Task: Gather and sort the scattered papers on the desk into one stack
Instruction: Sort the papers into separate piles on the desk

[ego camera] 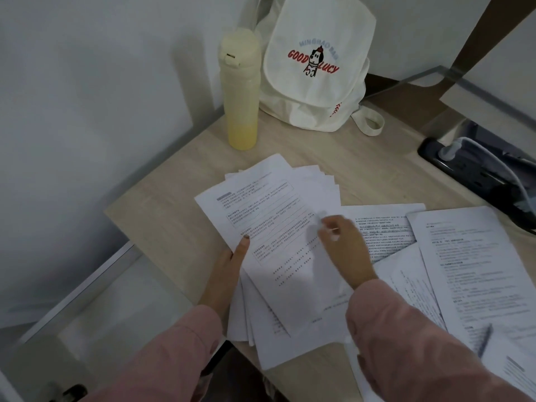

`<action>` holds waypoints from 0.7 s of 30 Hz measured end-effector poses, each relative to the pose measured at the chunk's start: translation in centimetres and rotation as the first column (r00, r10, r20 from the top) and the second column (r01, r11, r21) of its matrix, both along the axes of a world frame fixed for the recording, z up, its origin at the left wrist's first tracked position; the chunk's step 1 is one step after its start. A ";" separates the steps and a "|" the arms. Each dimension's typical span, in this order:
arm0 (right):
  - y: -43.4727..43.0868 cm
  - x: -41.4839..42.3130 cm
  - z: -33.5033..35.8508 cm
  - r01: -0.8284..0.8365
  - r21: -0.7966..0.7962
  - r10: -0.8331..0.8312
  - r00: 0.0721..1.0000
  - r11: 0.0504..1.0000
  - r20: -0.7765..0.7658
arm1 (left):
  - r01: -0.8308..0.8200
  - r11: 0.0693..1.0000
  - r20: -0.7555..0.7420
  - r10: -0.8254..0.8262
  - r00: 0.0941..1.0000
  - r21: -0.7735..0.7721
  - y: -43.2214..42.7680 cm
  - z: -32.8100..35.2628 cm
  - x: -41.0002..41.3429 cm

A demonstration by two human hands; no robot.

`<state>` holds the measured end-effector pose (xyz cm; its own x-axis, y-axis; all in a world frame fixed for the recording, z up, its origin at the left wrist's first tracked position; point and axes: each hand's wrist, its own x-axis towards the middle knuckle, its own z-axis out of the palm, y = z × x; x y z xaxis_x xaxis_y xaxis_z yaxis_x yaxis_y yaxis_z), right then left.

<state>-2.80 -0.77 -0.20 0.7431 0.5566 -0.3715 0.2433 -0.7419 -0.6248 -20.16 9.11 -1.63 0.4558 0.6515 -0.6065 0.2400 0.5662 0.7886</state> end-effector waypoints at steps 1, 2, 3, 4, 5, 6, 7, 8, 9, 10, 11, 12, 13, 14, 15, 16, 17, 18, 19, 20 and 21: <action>-0.6 1.2 -0.3 -0.001 -0.088 0.011 0.994 0.996 0.106 | 0.016 1.000 -0.008 -0.016 1.000 -0.008 0.0 -0.2 -0.2; -1.1 2.1 -0.6 -0.013 -0.165 0.038 0.989 0.986 0.146 | 0.027 1.000 -0.033 -0.027 0.999 -0.007 0.0 -0.7 -0.3; -1.5 2.8 -0.9 -0.039 -0.229 0.074 0.986 0.973 0.150 | 0.036 0.999 -0.059 -0.036 0.998 0.001 0.0 -1.0 -0.4; -1.9 3.2 -1.1 -0.068 -0.273 0.110 0.984 0.960 0.142 | 0.036 0.999 -0.083 -0.035 0.996 0.014 0.0 -1.2 -0.4; -2.0 3.3 -1.1 -0.089 -0.302 0.136 0.981 0.949 0.137 | 0.027 0.999 -0.102 -0.025 0.994 0.020 0.0 -1.3 -0.4; -2.1 3.2 -0.9 -0.098 -0.323 0.147 0.981 0.941 0.130 | 0.017 1.000 -0.115 -0.014 0.993 0.024 0.0 -1.2 -0.3; -2.1 2.9 -0.7 -0.109 -0.350 0.165 0.977 0.930 0.133 | -0.002 1.000 -0.125 0.005 0.992 0.025 0.0 -1.3 -0.2; -2.2 2.6 -0.4 -0.128 -0.386 0.199 0.968 0.913 0.150 | -0.020 0.999 -0.135 0.024 0.991 0.030 0.1 -1.2 0.0; -2.3 2.3 -0.3 -0.150 -0.429 0.241 0.956 0.891 0.168 | -0.028 0.999 -0.142 0.033 0.989 0.040 0.1 -1.1 0.2; -2.5 1.9 -0.1 -0.166 -0.461 0.273 0.946 0.872 0.175 | -0.024 0.998 -0.145 0.031 0.989 0.055 0.2 -1.0 0.3; -2.8 1.5 0.0 -0.188 -0.485 0.294 0.943 0.854 0.153 | -0.014 0.998 -0.144 0.024 0.989 0.069 0.2 -0.8 0.4; -3.1 1.1 0.1 -0.218 -0.509 0.313 0.944 0.832 0.107 | 0.001 0.997 -0.150 0.011 0.989 0.081 0.3 -0.6 0.5; -3.4 0.8 0.0 -0.254 -0.525 0.326 0.944 0.812 0.046 | 0.025 0.996 -0.155 -0.012 0.988 0.083 0.4 -0.3 0.6; -3.7 0.6 0.0 -0.286 -0.532 0.324 0.946 0.797 -0.022 | 0.051 0.995 -0.160 -0.037 0.986 0.084 0.5 -0.1 0.7; -4.1 0.7 -0.2 -0.291 -0.515 0.296 0.952 0.806 -0.076 | 0.078 0.993 -0.158 -0.063 0.985 0.093 0.6 0.1 0.8; -4.4 0.8 -0.3 -0.255 -0.472 0.232 0.967 0.844 -0.108 | 0.106 0.988 -0.159 -0.088 0.983 0.112 0.7 0.3 1.0; -4.8 1.0 -0.4 -0.176 -0.395 0.140 0.983 0.902 -0.119 | 0.135 0.980 -0.163 -0.111 0.980 0.145 0.8 0.7 1.2; -5.0 1.2 -0.4 -0.070 -0.298 0.035 0.992 0.952 -0.121 | 0.163 0.970 -0.170 -0.132 0.977 0.183 0.9 1.1 1.3; -5.0 1.4 -0.4 0.046 -0.199 -0.073 0.989 0.979 -0.130 | 0.186 0.959 -0.162 -0.153 0.975 0.215 1.0 1.5 1.3; -4.9 1.4 -0.1 0.152 -0.101 -0.167 0.972 0.983 -0.168 | 0.203 0.950 -0.141 -0.173 0.975 0.238 0.9 2.1 1.2; -4.8 1.4 0.2 0.242 -0.018 -0.239 0.943 0.970 -0.230 | 0.214 0.942 -0.112 -0.191 0.975 0.258 0.9 2.6 1.1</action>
<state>-1.35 -5.59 0.03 0.7508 0.3766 -0.5427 -0.0922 -0.7537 -0.6507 -19.04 10.01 0.97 0.5498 0.6937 -0.4653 0.4000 0.2704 0.8757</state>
